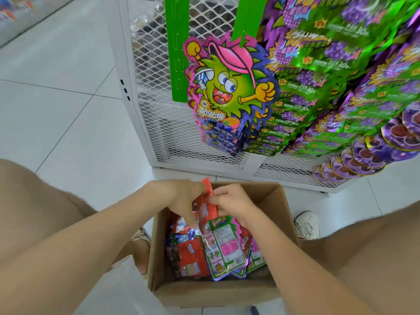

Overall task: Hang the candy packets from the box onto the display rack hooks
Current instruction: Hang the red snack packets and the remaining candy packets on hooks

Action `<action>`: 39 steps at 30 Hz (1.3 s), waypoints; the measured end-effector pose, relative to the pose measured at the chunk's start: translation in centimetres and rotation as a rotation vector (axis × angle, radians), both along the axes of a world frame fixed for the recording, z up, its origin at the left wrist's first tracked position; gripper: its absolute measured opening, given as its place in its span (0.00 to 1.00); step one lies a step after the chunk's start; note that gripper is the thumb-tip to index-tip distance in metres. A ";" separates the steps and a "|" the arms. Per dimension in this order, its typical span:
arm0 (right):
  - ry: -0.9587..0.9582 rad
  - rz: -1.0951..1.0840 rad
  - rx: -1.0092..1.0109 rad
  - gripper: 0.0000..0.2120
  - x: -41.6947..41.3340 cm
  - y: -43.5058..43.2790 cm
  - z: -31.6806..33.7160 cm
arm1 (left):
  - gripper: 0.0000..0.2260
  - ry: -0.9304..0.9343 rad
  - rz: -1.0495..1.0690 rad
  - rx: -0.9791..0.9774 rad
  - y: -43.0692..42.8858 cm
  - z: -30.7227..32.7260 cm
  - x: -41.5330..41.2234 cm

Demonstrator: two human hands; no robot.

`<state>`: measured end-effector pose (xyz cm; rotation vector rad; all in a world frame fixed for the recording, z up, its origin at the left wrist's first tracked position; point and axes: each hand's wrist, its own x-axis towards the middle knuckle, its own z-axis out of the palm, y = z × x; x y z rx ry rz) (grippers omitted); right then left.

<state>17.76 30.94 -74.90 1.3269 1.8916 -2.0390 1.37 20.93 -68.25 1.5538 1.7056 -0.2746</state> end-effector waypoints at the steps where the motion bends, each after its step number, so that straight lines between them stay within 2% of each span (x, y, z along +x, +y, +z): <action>1: 0.071 -0.123 -0.055 0.09 -0.5 -0.1 1.9 | 0.49 -0.060 0.060 0.046 0.0 0.5 0.3; 2: 0.139 -0.233 -0.104 0.13 -0.9 -0.2 3.5 | 0.48 -0.096 0.122 0.117 0.1 0.8 0.6; 4: 0.208 -0.345 -0.132 0.19 -1.6 -0.4 6.0 | 0.36 -0.098 0.222 0.295 0.2 1.9 0.9; 6: 0.256 -0.349 -0.143 0.23 -1.8 -0.2 8.3 | 0.22 -0.108 0.305 0.450 0.3 3.5 0.5; 8: 0.280 -0.279 -0.105 0.23 -1.7 0.2 10.8 | 0.11 -0.224 0.422 0.561 0.1 5.4 -0.4; 9: 0.260 -0.232 -0.023 0.22 -1.6 0.5 12.1 | 0.12 -0.318 0.507 0.586 -0.1 6.6 -0.8; 11: 0.158 -0.140 0.322 0.21 -1.4 1.3 14.4 | 0.13 -0.468 0.684 0.592 -0.4 8.7 -1.3; 13: 0.088 -0.051 0.616 0.14 -1.4 2.1 16.2 | 0.11 -0.540 0.759 0.596 -0.5 10.0 -1.8; 15: 0.139 0.037 0.704 0.08 -1.4 2.5 17.5 | 0.09 -0.572 0.778 0.592 -0.5 11.0 -2.2; 18: 0.225 0.148 0.864 0.11 -1.7 2.9 19.1 | 0.07 -0.581 0.843 0.662 0.0 12.5 -2.7; 21: 0.214 0.155 1.030 0.09 -2.6 3.7 19.8 | 0.16 -0.441 0.973 0.880 1.4 14.6 -3.1; 24: 0.167 0.105 1.125 0.11 -3.9 4.5 18.9 | 0.20 -0.198 1.088 1.099 4.0 15.5 -4.9; 27: 0.064 0.077 1.184 0.17 -5.1 4.5 18.0 | 0.19 -0.075 1.185 1.210 6.9 14.5 -6.7; 31: -0.041 0.093 1.177 0.14 -5.9 3.8 18.0 | 0.22 0.084 1.224 1.378 9.5 12.0 -7.5; 34: -0.058 0.102 1.182 0.14 -6.3 4.0 18.6 | 0.23 0.124 1.248 1.413 10.3 11.0 -7.5; 39: 0.028 0.195 1.149 0.16 -6.4 5.1 18.5 | 0.17 0.056 1.306 1.362 9.8 10.9 -7.8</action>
